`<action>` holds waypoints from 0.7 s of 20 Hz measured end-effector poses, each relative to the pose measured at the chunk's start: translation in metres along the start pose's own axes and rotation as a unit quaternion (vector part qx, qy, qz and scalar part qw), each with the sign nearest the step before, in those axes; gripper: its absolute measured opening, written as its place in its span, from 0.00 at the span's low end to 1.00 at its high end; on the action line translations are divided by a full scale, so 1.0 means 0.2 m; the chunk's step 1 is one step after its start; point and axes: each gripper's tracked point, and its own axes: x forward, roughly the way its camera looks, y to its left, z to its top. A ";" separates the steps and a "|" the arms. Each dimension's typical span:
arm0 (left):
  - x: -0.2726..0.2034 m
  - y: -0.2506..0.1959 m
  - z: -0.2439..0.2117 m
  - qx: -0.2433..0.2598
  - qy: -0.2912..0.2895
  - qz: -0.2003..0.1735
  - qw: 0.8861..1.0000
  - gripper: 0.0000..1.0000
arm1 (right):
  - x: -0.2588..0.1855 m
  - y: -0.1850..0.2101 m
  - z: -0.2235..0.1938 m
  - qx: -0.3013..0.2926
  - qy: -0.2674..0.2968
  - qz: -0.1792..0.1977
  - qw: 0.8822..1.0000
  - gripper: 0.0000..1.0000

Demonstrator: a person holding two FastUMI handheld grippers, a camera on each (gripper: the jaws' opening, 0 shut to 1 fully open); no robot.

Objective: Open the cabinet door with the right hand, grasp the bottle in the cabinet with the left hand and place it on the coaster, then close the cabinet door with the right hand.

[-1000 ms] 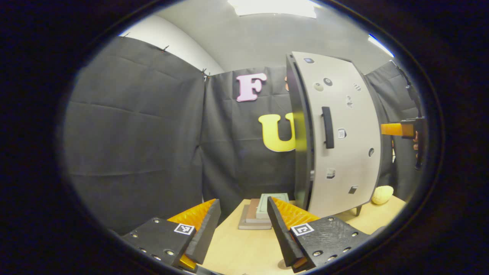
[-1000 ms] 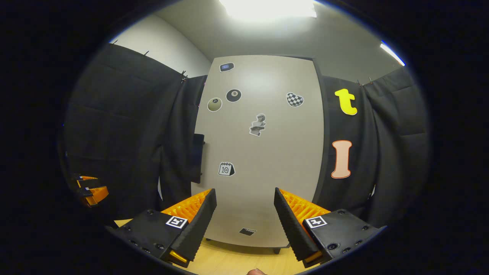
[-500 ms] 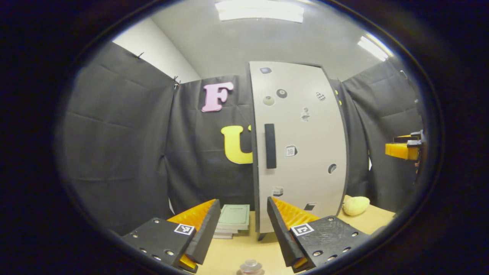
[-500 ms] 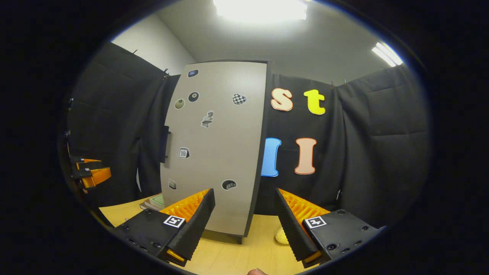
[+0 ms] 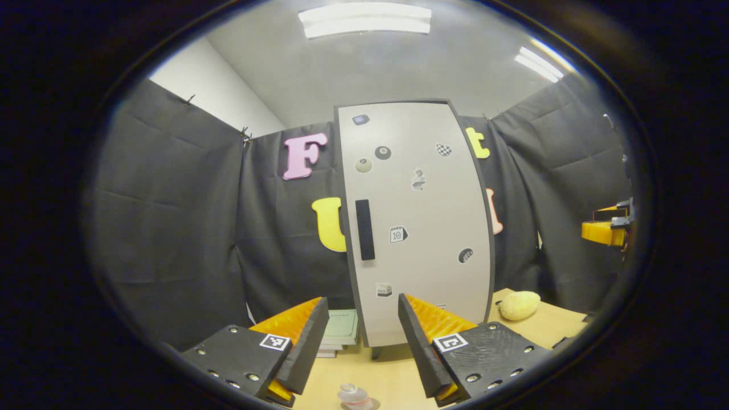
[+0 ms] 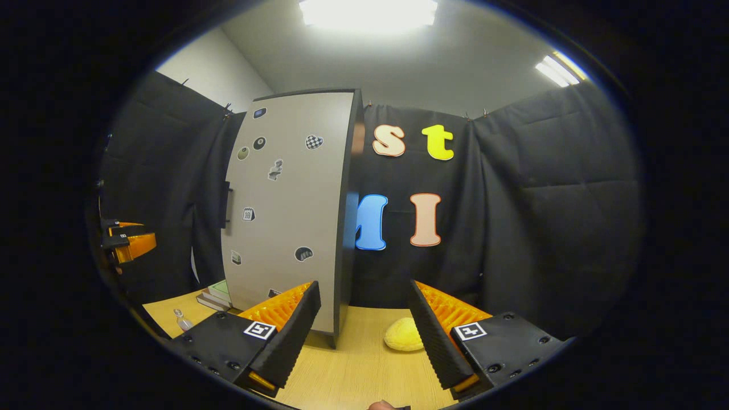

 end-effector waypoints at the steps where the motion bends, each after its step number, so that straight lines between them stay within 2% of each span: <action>1: -0.01 0.02 0.01 0.003 -0.003 -0.002 1.000 0.73 | -0.03 -0.02 0.01 0.001 -0.004 -0.008 1.000 0.98; 4: -0.05 0.09 0.04 0.002 -0.009 -0.001 1.000 0.76 | -0.10 -0.01 0.01 0.010 -0.003 -0.026 1.000 0.98; 14: -0.17 0.34 0.04 -0.003 -0.012 0.021 1.000 0.73 | -0.27 0.11 0.07 0.011 -0.008 -0.036 0.999 0.98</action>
